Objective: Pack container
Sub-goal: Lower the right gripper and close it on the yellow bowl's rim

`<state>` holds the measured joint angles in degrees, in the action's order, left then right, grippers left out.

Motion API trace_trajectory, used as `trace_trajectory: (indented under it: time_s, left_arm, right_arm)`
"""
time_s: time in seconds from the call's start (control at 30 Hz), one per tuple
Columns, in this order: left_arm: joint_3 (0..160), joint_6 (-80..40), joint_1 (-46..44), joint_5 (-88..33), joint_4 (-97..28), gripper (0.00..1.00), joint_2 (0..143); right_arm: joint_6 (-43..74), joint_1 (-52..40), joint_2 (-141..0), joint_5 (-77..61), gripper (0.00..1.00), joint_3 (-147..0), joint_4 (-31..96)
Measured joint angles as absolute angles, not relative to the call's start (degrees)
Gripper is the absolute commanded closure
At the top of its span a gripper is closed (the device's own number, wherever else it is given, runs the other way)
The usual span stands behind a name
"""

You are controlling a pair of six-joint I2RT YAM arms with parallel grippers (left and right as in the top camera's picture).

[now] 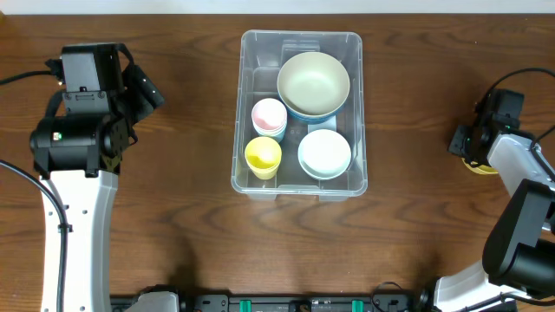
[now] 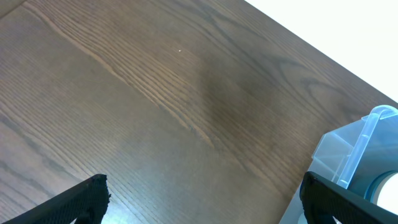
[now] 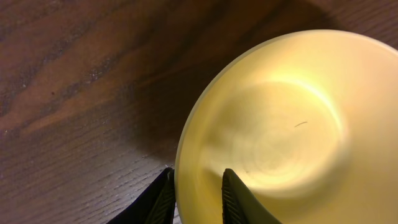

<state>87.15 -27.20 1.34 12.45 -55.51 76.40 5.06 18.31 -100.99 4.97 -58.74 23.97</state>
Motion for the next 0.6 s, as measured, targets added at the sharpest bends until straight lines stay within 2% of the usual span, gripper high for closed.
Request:
trace_trajectory:
  time_s: [0.13, 0.27, 0.47, 0.6]
  left_arm:
    - [87.15, -27.20, 1.34, 12.45, -55.51, 0.02, 76.40]
    - [87.15, -27.20, 1.34, 12.45, -55.53, 0.02, 76.40]
    - [87.15, -27.20, 1.34, 12.45, -55.53, 0.02, 76.40]
    - [87.15, -27.20, 1.34, 12.45, -55.53, 0.02, 76.40]
  right_arm:
    - [5.06, 18.31, -101.43, 4.97, 0.75, -58.74, 23.20]
    - [5.19, 18.31, -101.65, 4.95, 0.80, -58.74, 23.09]
    - [5.63, 18.31, -101.65, 4.99, 0.96, -58.74, 22.96]
    - [5.50, 18.31, -101.62, 5.74, 0.99, -58.74, 22.87]
